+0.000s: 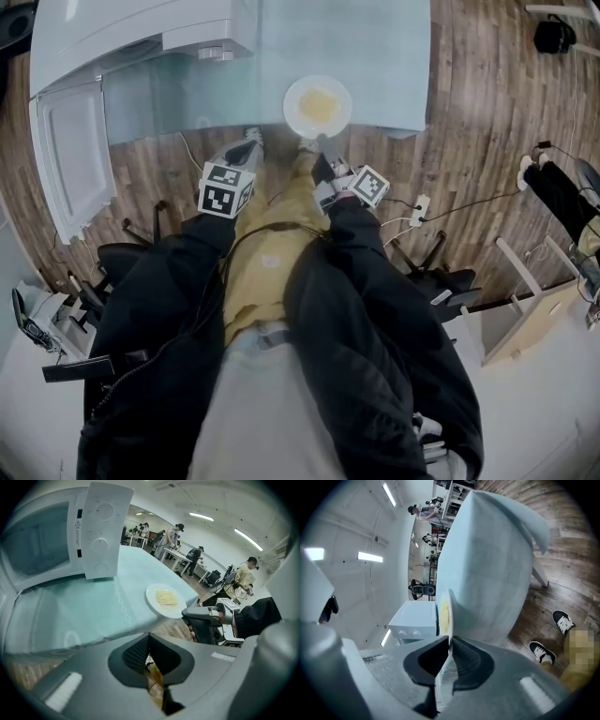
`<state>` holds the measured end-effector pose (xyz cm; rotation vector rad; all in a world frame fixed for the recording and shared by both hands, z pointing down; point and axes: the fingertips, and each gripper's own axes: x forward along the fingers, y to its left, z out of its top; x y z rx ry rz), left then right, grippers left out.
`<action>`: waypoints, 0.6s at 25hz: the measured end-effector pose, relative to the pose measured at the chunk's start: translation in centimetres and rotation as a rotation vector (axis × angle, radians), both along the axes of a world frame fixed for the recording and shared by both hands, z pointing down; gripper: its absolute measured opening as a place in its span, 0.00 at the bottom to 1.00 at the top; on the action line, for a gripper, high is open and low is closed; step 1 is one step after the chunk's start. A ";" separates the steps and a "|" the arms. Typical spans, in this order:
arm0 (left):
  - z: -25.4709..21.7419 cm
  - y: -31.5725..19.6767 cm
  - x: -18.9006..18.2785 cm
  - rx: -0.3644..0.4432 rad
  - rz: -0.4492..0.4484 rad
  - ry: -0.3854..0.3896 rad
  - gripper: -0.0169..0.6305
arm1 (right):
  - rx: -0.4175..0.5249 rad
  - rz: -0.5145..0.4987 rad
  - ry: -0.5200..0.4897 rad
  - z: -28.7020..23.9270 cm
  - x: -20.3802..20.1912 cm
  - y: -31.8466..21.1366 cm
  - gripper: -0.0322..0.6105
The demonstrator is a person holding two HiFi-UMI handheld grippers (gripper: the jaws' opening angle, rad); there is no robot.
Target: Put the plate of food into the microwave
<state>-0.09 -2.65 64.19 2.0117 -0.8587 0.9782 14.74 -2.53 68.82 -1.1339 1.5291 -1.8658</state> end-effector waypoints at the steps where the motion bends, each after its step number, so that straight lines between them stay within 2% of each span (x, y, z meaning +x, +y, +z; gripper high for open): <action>1: 0.0 0.0 0.0 -0.001 0.000 -0.001 0.02 | 0.005 -0.001 0.003 0.1 0.1 -0.1 0.08; 5: 0.2 0.0 0.0 -0.006 0.003 -0.001 0.02 | 0.002 -0.001 -0.012 0.2 -0.2 -1.1 0.11; 7: 0.2 0.0 0.0 -0.007 0.002 -0.001 0.02 | -0.001 -0.020 -0.006 0.4 -0.6 -1.5 0.08; 15: 0.1 -0.1 -0.2 -0.006 -0.015 0.008 0.02 | 0.026 -0.076 -0.010 -0.9 -1.0 -0.9 0.07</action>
